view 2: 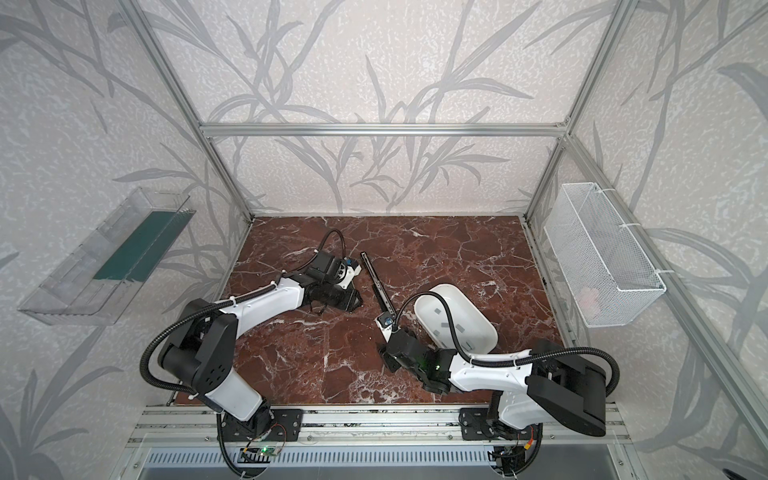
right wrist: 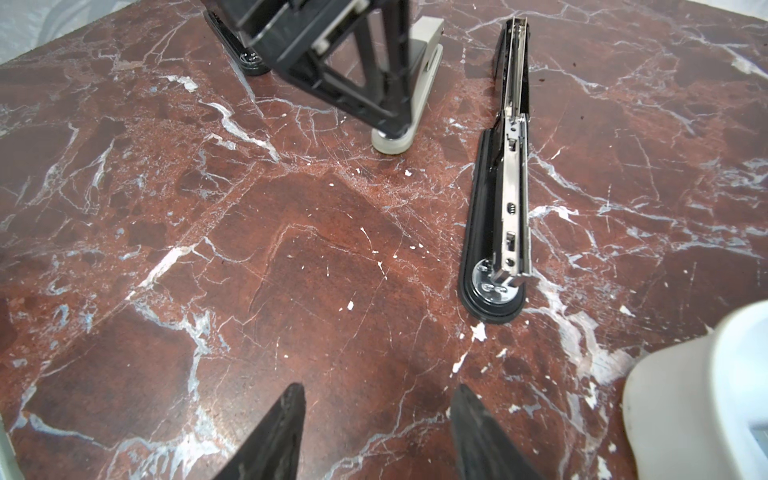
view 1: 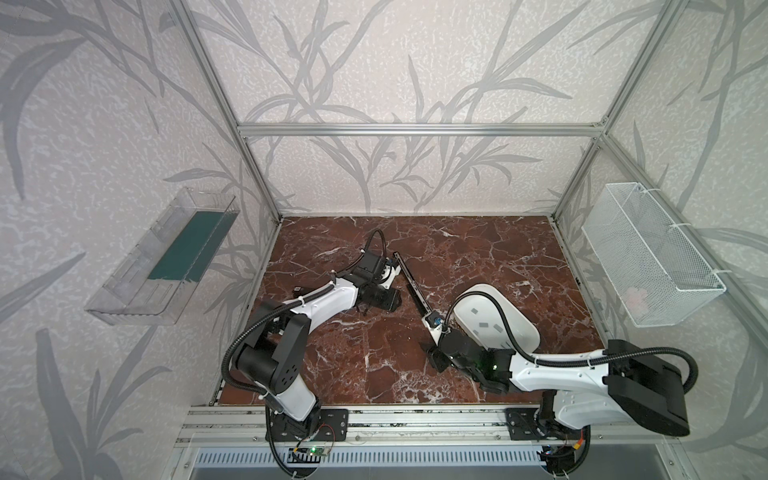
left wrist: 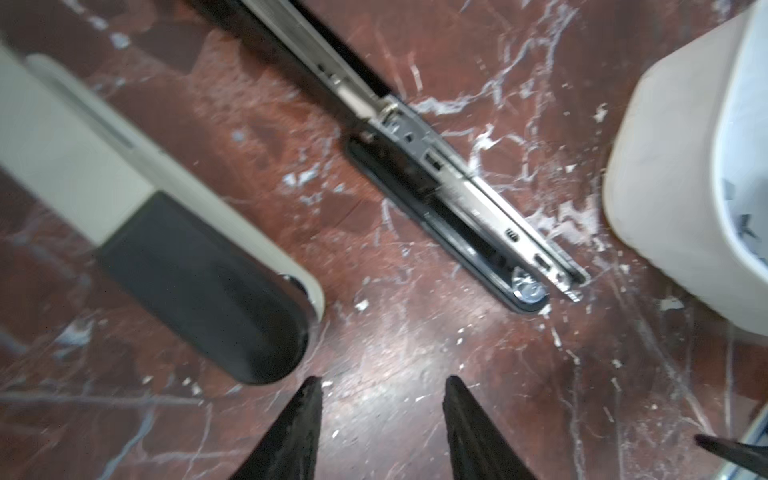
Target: Load the staples into the stapler
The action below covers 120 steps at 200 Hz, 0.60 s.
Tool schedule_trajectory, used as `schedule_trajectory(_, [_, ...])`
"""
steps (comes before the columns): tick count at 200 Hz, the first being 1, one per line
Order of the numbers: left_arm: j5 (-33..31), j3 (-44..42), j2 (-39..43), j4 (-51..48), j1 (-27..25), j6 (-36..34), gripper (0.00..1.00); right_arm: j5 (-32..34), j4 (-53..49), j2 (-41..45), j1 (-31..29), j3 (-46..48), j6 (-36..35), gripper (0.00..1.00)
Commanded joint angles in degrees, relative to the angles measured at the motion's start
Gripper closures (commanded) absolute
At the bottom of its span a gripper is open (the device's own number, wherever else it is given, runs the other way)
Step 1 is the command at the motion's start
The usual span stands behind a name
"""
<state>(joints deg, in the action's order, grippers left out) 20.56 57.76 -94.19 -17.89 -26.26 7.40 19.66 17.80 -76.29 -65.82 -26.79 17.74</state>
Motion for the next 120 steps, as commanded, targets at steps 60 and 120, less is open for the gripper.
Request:
schedule_trajectory(60, [-4.7,-0.4,9.2,3.9,3.1,3.7,0.48,5.3,8.6,-1.2,-0.5,0.4,-3.9,0.41])
schedule_trajectory(120, [-14.7,-12.7,29.3,8.3,9.5,6.4,0.38,11.7,18.6,-30.4,0.4,-20.5,-6.3,0.31])
